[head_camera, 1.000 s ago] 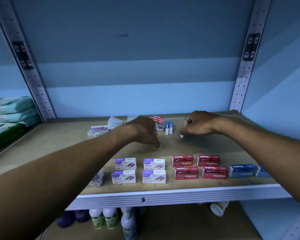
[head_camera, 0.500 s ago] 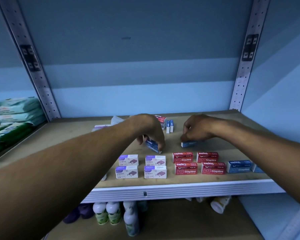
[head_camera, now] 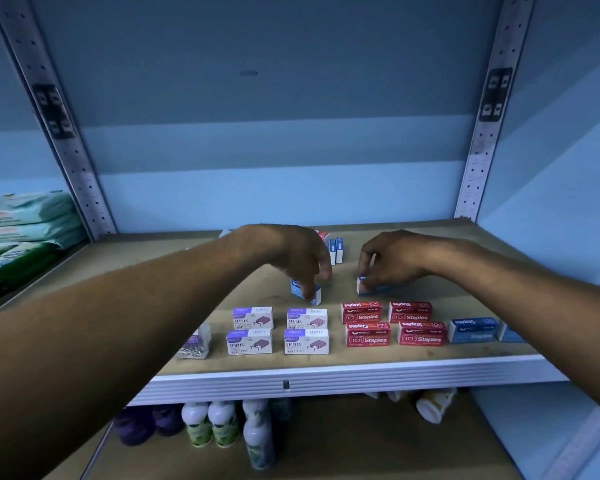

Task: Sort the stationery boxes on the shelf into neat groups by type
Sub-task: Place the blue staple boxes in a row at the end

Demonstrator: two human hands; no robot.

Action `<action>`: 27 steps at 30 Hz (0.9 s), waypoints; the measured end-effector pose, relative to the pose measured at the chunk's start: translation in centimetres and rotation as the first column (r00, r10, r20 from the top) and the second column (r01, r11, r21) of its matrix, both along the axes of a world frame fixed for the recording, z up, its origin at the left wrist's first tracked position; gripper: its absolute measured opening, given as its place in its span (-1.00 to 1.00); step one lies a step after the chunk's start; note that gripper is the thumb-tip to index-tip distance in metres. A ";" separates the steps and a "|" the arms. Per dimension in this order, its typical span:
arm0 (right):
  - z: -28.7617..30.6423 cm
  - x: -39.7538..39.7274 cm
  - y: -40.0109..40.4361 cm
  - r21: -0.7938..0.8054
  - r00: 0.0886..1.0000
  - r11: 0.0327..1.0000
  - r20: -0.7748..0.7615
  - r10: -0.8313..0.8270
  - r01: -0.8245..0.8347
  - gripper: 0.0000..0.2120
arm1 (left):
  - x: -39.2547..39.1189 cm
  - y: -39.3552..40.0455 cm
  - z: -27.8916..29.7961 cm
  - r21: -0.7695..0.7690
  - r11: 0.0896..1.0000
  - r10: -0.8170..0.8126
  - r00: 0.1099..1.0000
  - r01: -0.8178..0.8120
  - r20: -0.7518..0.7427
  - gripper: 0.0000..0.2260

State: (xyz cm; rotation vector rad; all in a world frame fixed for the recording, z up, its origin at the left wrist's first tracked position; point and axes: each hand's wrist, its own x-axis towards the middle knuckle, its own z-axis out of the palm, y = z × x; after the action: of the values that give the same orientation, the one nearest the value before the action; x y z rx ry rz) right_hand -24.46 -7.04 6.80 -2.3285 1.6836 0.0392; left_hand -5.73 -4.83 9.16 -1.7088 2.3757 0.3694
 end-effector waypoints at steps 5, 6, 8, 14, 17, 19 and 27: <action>-0.6 -0.3 -0.4 -0.085 0.998 0.995 0.014 0.059 -0.058 -0.82 | 0.6 -0.5 -1.6 -0.129 0.988 -0.085 0.996 0.082 -0.012 -0.68; -0.7 -0.4 -0.4 -0.099 0.998 0.993 0.023 0.066 -0.063 -0.81 | 0.7 -0.5 -1.9 -0.151 0.984 -0.096 0.995 0.094 -0.004 -0.70; -0.7 -0.6 -0.3 -0.125 0.997 0.990 0.028 0.076 -0.072 -0.81 | 0.7 -0.6 -2.2 -0.188 0.976 -0.110 0.994 0.111 0.014 -0.73; 0.2 -2.6 0.2 -0.148 0.997 0.987 0.027 0.066 -0.061 -0.83 | -0.7 -0.8 -1.6 -0.316 0.937 -0.164 0.986 0.147 -0.025 -0.77; 0.9 -4.1 0.7 -0.160 0.999 0.986 0.008 0.039 -0.037 -0.84 | -2.5 -0.7 -0.8 -0.350 0.921 -0.199 0.979 0.171 -0.045 -0.79; 1.4 -5.2 1.2 -0.178 1.000 0.984 -0.009 0.026 -0.027 -0.82 | -4.1 -0.5 -0.4 -0.371 0.910 -0.221 0.974 0.184 -0.057 -0.77; 1.9 -10.1 2.7 -0.196 0.999 0.980 -0.037 -0.030 0.023 -0.84 | -10.3 -0.3 -0.1 -0.396 0.895 -0.284 0.948 0.206 -0.148 -0.79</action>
State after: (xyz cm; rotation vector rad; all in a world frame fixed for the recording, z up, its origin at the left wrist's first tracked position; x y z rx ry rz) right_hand -34.61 -4.29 8.75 -2.4596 1.8119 -0.0899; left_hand -16.02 -5.09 9.10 -1.5353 2.9293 0.0449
